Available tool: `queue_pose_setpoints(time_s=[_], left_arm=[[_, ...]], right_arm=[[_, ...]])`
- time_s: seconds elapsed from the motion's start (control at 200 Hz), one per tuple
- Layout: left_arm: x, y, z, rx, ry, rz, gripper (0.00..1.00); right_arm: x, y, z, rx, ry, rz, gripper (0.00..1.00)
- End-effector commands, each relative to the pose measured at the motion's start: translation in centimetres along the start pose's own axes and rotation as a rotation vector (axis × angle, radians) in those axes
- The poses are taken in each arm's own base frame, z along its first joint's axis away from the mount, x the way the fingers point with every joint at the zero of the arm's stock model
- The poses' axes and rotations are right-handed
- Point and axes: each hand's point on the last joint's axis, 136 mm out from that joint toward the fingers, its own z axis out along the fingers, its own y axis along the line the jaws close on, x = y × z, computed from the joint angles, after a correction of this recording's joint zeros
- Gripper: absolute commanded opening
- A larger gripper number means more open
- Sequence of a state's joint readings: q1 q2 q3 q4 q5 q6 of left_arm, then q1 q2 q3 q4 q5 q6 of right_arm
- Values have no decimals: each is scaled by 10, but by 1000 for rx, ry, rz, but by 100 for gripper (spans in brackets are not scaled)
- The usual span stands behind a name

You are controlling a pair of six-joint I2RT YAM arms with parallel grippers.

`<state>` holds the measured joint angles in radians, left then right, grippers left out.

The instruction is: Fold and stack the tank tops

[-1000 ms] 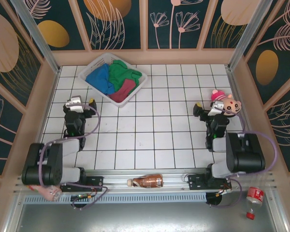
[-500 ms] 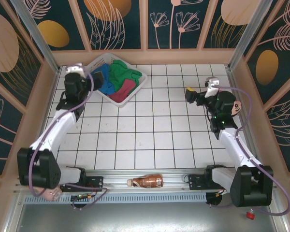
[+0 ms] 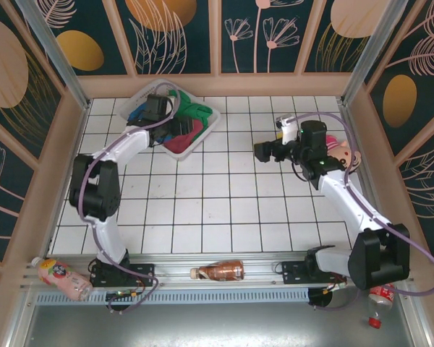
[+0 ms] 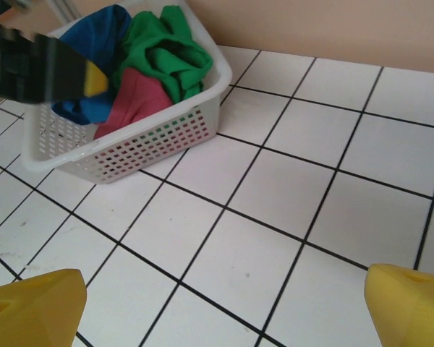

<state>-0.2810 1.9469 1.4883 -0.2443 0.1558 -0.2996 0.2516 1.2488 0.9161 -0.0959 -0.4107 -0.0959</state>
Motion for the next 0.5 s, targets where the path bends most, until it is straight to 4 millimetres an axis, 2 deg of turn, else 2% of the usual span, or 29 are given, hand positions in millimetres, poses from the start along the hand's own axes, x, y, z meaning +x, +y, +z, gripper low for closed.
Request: queue_pose_setpoints(time_s=[0.0,0.115,0.235,0.28,0.315,0.41,0.495], left_arm=[[9,-10,18,57,83,24,79],[17,-12,43,65,119,35,73],[17,-16,57,86,125,43,58],[15,-17,60,92,120,47,49],[14,-16,63,87,117,48,39],[8,-20,63,98,122,53,1],[-5,-25,49,99,98,61,0]], right_arm=[[-6,7,3,2,37,-23,99],[-4,11,7,9,69,-34,99],[-3,7,8,32,86,-42,99],[-2,6,8,38,89,-46,99],[-3,6,8,43,87,-47,99],[-3,4,9,51,92,-46,99],[-3,2,8,62,91,-48,99]])
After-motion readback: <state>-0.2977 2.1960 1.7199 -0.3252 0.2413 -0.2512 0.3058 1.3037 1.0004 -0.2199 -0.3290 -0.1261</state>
